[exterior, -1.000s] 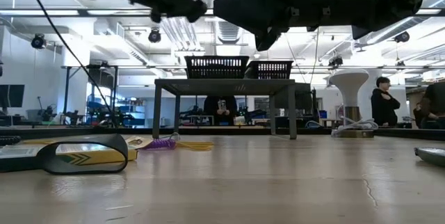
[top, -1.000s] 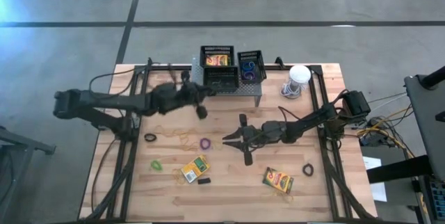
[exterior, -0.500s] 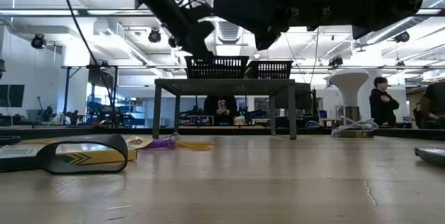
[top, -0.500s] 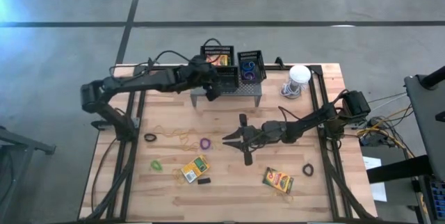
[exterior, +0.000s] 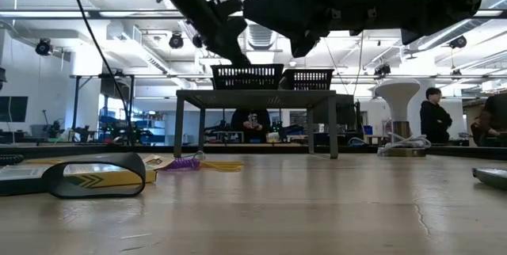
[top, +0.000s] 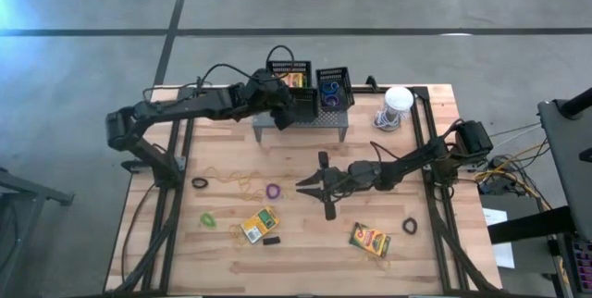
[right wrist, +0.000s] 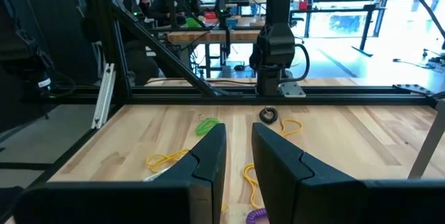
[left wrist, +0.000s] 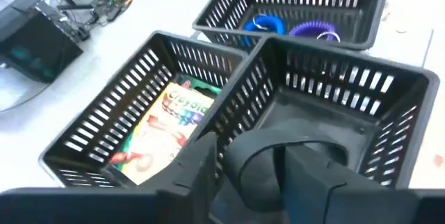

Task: Pick & Place Office Desk Supplies
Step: Put the black rubber band into the bottom left black bin, then put the crayon box in the top left black bin

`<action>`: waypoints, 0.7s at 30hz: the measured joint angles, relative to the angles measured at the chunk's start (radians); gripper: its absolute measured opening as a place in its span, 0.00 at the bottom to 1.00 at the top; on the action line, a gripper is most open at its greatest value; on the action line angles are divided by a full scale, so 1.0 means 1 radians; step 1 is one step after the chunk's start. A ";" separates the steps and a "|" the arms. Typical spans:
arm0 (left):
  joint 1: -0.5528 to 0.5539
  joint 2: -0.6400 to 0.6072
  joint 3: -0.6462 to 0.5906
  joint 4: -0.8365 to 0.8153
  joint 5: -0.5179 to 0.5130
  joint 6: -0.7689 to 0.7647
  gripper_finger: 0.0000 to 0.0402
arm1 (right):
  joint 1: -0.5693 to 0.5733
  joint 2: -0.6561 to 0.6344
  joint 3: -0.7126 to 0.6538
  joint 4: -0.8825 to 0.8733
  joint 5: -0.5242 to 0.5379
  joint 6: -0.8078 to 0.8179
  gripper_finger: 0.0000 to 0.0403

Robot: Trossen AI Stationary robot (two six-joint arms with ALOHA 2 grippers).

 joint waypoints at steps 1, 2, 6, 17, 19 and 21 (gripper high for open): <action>0.000 -0.006 0.000 -0.002 0.000 0.000 0.38 | 0.000 0.000 0.000 0.000 0.000 0.000 0.17; 0.000 -0.013 0.000 -0.009 0.000 0.000 0.39 | 0.000 0.000 0.000 0.000 0.000 0.000 0.17; 0.000 -0.034 0.000 -0.062 -0.009 -0.001 0.41 | 0.000 0.000 0.000 0.000 -0.001 0.005 0.17; 0.011 -0.061 -0.001 -0.108 -0.029 -0.073 0.41 | 0.000 0.001 0.000 -0.001 -0.001 0.008 0.17; 0.010 -0.087 -0.001 -0.107 -0.029 -0.090 0.41 | 0.000 0.002 0.000 -0.004 0.004 0.008 0.17; 0.001 -0.120 -0.001 -0.108 -0.022 -0.098 0.41 | 0.003 -0.004 0.000 -0.029 0.055 0.008 0.17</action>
